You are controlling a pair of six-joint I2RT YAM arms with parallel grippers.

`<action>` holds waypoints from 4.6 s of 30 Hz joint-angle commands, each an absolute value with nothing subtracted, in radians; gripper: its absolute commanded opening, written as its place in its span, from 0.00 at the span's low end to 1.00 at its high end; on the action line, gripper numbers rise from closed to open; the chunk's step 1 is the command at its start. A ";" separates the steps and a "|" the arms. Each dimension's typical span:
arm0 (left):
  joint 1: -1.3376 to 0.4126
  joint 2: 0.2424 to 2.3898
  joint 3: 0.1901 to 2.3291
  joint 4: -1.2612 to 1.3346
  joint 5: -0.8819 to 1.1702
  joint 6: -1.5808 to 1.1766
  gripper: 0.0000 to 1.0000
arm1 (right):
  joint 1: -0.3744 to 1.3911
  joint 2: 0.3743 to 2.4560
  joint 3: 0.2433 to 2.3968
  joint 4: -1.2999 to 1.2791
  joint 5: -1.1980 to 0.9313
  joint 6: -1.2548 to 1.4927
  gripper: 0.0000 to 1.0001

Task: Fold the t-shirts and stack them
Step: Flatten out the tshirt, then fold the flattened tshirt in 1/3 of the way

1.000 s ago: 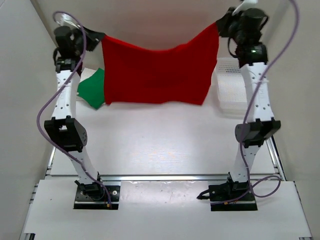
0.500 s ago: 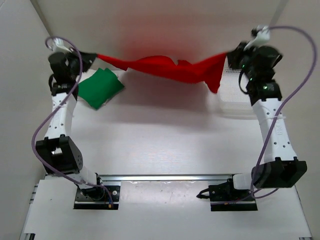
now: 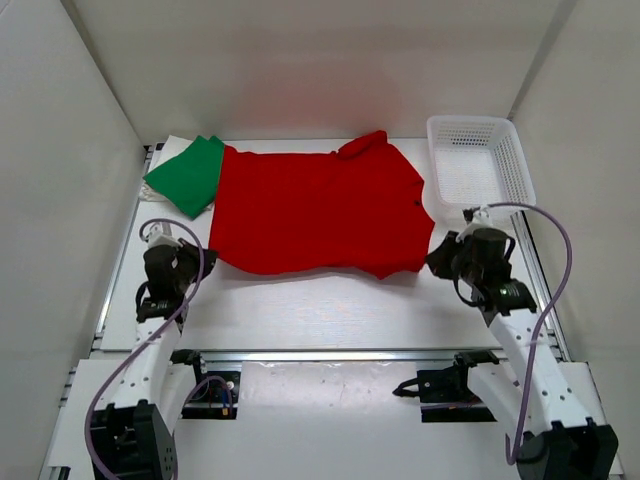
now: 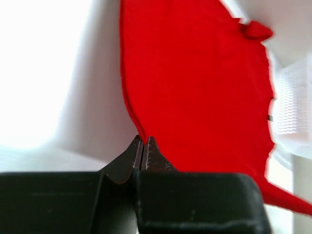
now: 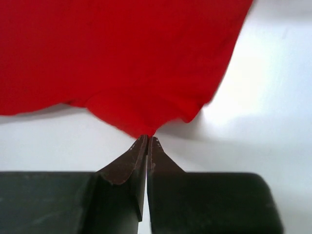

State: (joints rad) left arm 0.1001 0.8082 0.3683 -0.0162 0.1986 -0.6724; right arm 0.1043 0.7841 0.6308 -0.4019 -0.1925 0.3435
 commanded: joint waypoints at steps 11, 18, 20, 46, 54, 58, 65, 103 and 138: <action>0.207 0.712 0.360 -0.388 0.391 -0.511 0.01 | 0.277 0.333 0.581 -0.987 -0.105 0.684 0.00; 0.192 0.712 0.429 -0.533 0.426 -0.492 0.00 | 0.562 0.317 0.702 -1.209 0.168 0.905 0.00; 0.178 0.695 0.434 -0.541 0.397 -0.502 0.00 | 0.658 0.336 0.706 -1.204 0.234 0.966 0.00; 0.186 1.169 0.459 0.011 0.305 -0.766 0.00 | 0.075 1.101 0.725 -0.327 -0.066 0.399 0.00; 0.187 1.273 0.486 0.074 0.272 -0.787 0.00 | 0.054 1.276 0.827 -0.220 -0.042 0.393 0.00; 0.195 1.344 0.503 0.101 0.276 -0.798 0.00 | 0.022 1.354 0.890 -0.192 -0.078 0.390 0.00; 0.166 1.456 0.575 0.147 0.270 -0.815 0.00 | 0.009 1.469 0.963 -0.160 -0.083 0.391 0.00; 0.150 1.373 0.342 0.262 0.253 -0.859 0.41 | -0.066 0.957 0.302 0.038 -0.044 0.574 0.41; 0.239 1.250 0.356 -0.071 0.235 -0.680 0.00 | -0.126 0.841 0.226 -0.153 -0.113 0.565 0.00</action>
